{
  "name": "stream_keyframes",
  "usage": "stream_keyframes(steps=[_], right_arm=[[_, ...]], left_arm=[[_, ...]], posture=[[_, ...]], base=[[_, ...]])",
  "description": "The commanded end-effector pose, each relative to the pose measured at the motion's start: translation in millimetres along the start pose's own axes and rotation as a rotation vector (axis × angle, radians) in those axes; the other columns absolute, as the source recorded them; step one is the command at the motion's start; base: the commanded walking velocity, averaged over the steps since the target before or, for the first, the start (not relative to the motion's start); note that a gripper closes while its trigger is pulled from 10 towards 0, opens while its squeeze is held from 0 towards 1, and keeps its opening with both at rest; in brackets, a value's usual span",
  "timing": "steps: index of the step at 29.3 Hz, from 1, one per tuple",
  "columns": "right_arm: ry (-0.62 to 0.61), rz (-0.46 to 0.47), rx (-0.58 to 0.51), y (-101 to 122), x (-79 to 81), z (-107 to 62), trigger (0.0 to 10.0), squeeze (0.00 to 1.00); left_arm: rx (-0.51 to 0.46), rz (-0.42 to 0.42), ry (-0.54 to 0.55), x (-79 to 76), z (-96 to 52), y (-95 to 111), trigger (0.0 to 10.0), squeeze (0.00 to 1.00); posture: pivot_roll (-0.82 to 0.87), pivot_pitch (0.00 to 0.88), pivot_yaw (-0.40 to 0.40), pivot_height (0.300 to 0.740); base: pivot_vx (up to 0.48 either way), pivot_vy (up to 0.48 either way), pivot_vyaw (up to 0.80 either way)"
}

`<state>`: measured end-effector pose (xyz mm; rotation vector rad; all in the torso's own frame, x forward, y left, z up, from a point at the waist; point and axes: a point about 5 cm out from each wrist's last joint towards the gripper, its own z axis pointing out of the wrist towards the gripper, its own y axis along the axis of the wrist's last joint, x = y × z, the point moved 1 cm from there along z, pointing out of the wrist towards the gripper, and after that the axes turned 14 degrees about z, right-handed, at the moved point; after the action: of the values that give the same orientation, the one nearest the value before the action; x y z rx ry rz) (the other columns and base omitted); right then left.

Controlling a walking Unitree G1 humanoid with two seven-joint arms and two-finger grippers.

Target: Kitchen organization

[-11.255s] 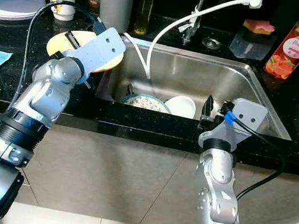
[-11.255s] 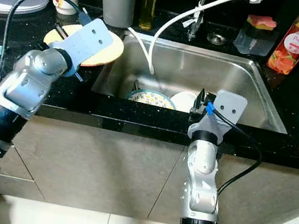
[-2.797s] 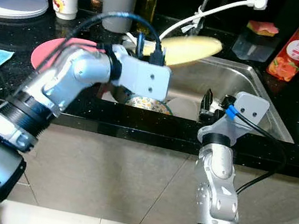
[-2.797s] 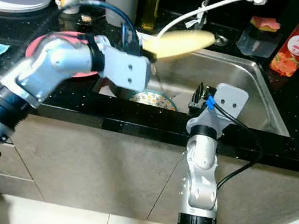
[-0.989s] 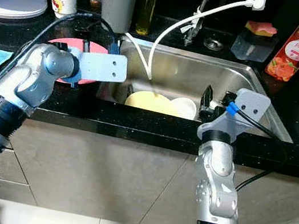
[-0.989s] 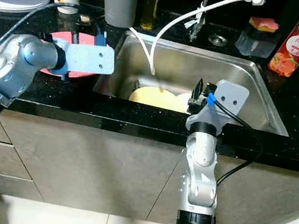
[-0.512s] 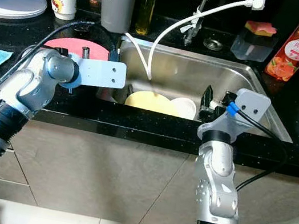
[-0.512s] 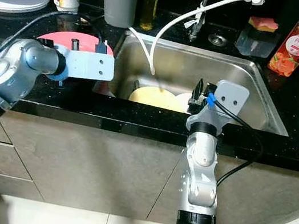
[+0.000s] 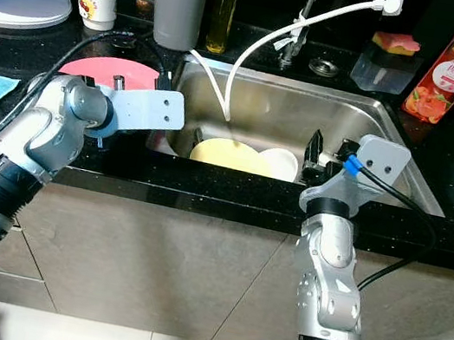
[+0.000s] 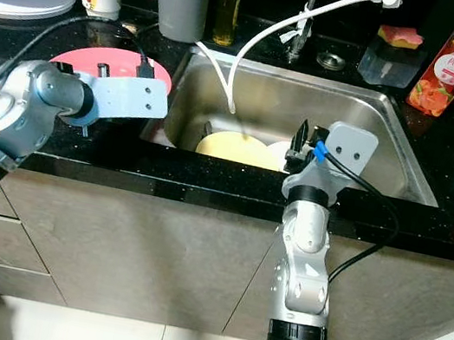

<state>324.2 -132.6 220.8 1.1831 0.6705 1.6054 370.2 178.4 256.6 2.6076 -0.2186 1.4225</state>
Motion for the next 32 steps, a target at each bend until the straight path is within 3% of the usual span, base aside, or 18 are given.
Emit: stream_keyframes(steps=[1, 5, 22, 24, 25, 26, 28, 30, 32], right_arm=[[-0.008, 0.002, 0.018, -4.0, -1.4, -1.5, 10.0, 0.00], [-0.010, 0.002, 0.019, -3.8, -2.1, -1.8, 10.0, 0.00], [-0.006, 0.002, 0.021, -4.3, -1.8, -1.4, 10.0, 0.00], [0.008, 0.009, 0.031, -5.3, -0.2, -1.6, 10.0, 0.00], [0.018, 0.015, 0.039, -6.0, 1.0, -1.8, 10.0, 0.00], [0.025, 0.018, 0.043, -6.5, 1.8, -1.9, 10.0, 0.00], [0.192, 0.053, 0.119, -13.8, 23.7, -7.6, 10.0, 0.00], [0.365, 0.084, 0.187, -18.9, 46.9, -17.6, 10.0, 0.00], [0.453, 0.081, 0.208, -19.6, 58.5, -23.7, 10.0, 0.00]], left_arm=[[-0.009, 0.006, -0.023, -5.1, 1.0, 3.4, 10.0, 0.00], [-0.022, 0.000, -0.042, -6.1, -2.4, 7.4, 10.0, 0.00], [0.124, 0.055, 0.003, -5.2, -2.3, -11.6, 10.0, 0.00], [0.137, 0.046, 0.002, -5.8, -2.3, -13.9, 8.5, 0.00], [0.141, 0.044, 0.001, -5.9, -2.3, -14.6, 8.5, 0.00], [0.143, 0.044, 0.001, -6.0, -2.4, -14.9, 7.3, 0.00], [0.146, 0.042, -0.002, -6.8, -2.3, -15.6, 5.9, 0.00], [0.147, 0.040, -0.002, -7.2, -2.3, -15.8, 6.2, 0.00], [0.149, 0.041, -0.001, -7.2, -2.0, -15.7, 4.0, 0.00]], posture=[[0.27, 0.030, -0.038, 0.740], [0.27, 0.034, -0.039, 0.740], [0.27, 0.035, -0.042, 0.740], [0.27, 0.035, -0.042, 0.740], [0.27, 0.035, -0.042, 0.740], [0.27, 0.035, -0.042, 0.740], [0.27, 0.037, -0.043, 0.740], [0.27, 0.037, -0.045, 0.740], [0.27, 0.037, -0.045, 0.740]], base=[[0.000, 0.000, 0.00], [0.000, 0.000, 0.00], [0.000, 0.000, 0.00], [0.000, 0.000, 0.00], [0.000, 0.000, 0.00], [0.000, 0.000, 0.00], [0.000, 0.000, 0.00], [0.000, 0.000, 0.00], [0.000, 0.000, 0.00]])
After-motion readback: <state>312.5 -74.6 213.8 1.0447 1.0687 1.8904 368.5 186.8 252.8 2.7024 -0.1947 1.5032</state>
